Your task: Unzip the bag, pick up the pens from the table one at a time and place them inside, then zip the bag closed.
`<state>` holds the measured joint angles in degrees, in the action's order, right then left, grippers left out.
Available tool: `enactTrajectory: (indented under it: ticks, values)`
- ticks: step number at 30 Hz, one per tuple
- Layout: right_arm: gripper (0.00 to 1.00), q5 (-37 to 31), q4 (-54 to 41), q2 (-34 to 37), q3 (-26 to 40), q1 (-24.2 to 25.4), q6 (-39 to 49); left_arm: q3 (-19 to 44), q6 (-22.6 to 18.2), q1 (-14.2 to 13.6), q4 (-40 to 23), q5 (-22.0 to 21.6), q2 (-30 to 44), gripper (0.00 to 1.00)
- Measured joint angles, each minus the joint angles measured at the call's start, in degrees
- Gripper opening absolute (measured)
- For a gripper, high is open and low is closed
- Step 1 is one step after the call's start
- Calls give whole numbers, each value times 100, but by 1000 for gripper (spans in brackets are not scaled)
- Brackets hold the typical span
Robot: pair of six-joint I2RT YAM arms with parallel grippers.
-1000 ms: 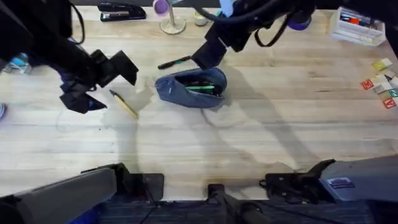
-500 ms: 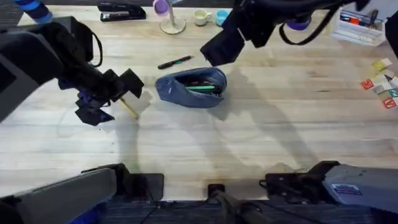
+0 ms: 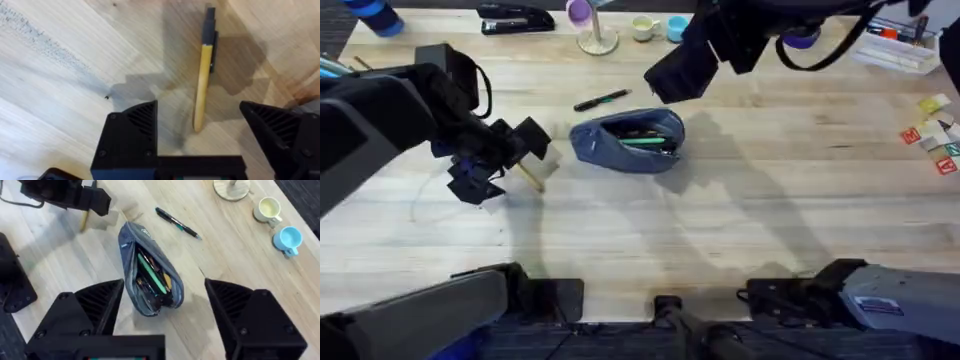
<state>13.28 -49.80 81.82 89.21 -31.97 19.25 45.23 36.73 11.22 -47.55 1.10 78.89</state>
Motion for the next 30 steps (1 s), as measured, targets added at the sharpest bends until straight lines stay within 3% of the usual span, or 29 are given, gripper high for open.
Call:
enactTrajectory:
  ticks: [11, 12, 16, 17, 19, 30]
  values:
    - [997, 0, 2, 0, 0, 0, 0, 282, 39, -11, -72, -125, 630, 994]
    - [998, 0, 2, 0, 0, 0, 0, 282, 68, -9, -93, -163, 627, 849]
    - [998, 0, 2, 0, 0, 0, 0, 282, 96, 17, -87, -203, 627, 565]
    - [997, 0, 2, 0, 0, 0, -2, 286, 89, 17, -42, -195, 627, 295]
    - [997, 0, 2, 0, 0, 0, 0, 299, 87, 15, 1, -148, 627, 77]
    - [997, 0, -369, -22, 0, 0, -2, 563, 66, 17, -272, -131, 825, 43]
